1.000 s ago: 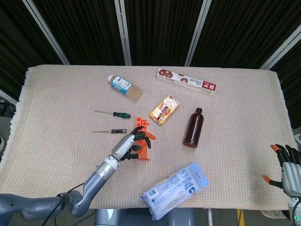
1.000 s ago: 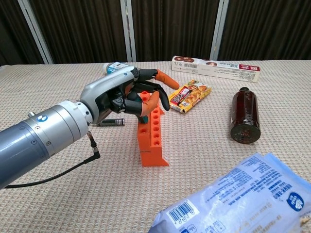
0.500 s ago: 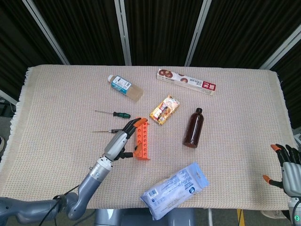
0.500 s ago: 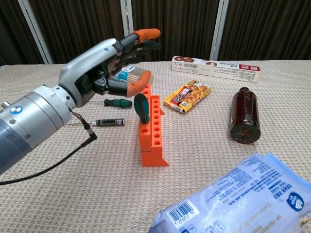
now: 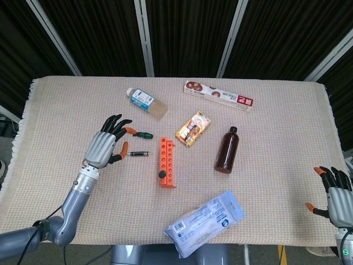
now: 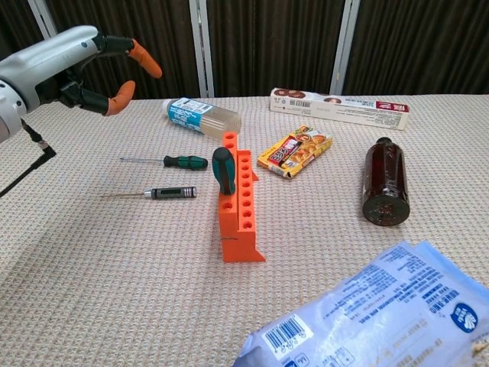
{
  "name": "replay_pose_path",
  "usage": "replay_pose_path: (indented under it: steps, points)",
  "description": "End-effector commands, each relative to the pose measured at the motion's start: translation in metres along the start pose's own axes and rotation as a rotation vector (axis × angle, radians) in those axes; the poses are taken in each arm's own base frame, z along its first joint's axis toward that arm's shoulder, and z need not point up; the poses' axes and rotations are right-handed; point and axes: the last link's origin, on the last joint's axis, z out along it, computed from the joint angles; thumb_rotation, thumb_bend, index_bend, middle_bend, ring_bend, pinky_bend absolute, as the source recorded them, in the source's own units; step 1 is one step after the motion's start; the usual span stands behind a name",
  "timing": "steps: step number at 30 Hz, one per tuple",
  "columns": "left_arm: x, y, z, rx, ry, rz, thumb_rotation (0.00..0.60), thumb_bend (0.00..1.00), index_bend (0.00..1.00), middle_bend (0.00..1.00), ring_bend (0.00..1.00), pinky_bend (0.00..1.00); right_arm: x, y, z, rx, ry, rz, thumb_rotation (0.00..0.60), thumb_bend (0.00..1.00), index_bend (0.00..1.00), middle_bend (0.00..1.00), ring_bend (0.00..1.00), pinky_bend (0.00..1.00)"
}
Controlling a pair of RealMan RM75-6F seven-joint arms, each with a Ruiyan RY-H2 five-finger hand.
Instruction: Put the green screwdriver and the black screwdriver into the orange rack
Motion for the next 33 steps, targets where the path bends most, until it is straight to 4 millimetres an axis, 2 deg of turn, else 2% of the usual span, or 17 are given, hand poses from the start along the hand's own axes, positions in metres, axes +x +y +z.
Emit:
replay_pose_path:
  steps: [1, 3, 6, 15, 24, 33]
  points:
    - [0.001, -0.014, 0.007, 0.060, -0.100, 0.152, 0.600, 0.47, 0.36, 0.14, 0.00, 0.00, 0.000, -0.001, 0.001, 0.004, -0.001, 0.001, 0.600, 0.00, 0.14, 0.11, 0.00, 0.03]
    - [-0.004, -0.015, 0.013, 0.068, -0.130, 0.207, 0.600, 0.36, 0.39, 0.13, 0.00, 0.00, 0.000, -0.002, 0.001, 0.007, -0.001, 0.001, 0.600, 0.00, 0.14, 0.11, 0.00, 0.03]
    - [-0.015, -0.012, 0.023, 0.069, -0.168, 0.283, 0.600, 0.32, 0.41, 0.12, 0.00, 0.00, 0.000, -0.002, 0.001, 0.009, 0.002, 0.002, 0.600, 0.00, 0.14, 0.11, 0.00, 0.03]
    - [-0.048, 0.004, 0.046, 0.070, -0.246, 0.468, 0.600, 0.32, 0.42, 0.11, 0.00, 0.00, 0.002, -0.001, -0.001, 0.002, 0.006, 0.002, 0.600, 0.00, 0.14, 0.11, 0.00, 0.03]
    - [-0.079, 0.021, 0.050, 0.057, -0.287, 0.653, 0.600, 0.33, 0.40, 0.07, 0.00, 0.00, 0.002, 0.002, -0.003, -0.008, 0.008, 0.003, 0.600, 0.00, 0.14, 0.11, 0.00, 0.03]
    - [-0.097, 0.030, 0.053, 0.044, -0.309, 0.706, 0.600, 0.33, 0.40, 0.06, 0.00, 0.00, 0.003, 0.003, -0.006, -0.013, 0.013, 0.006, 0.600, 0.00, 0.14, 0.11, 0.00, 0.03]
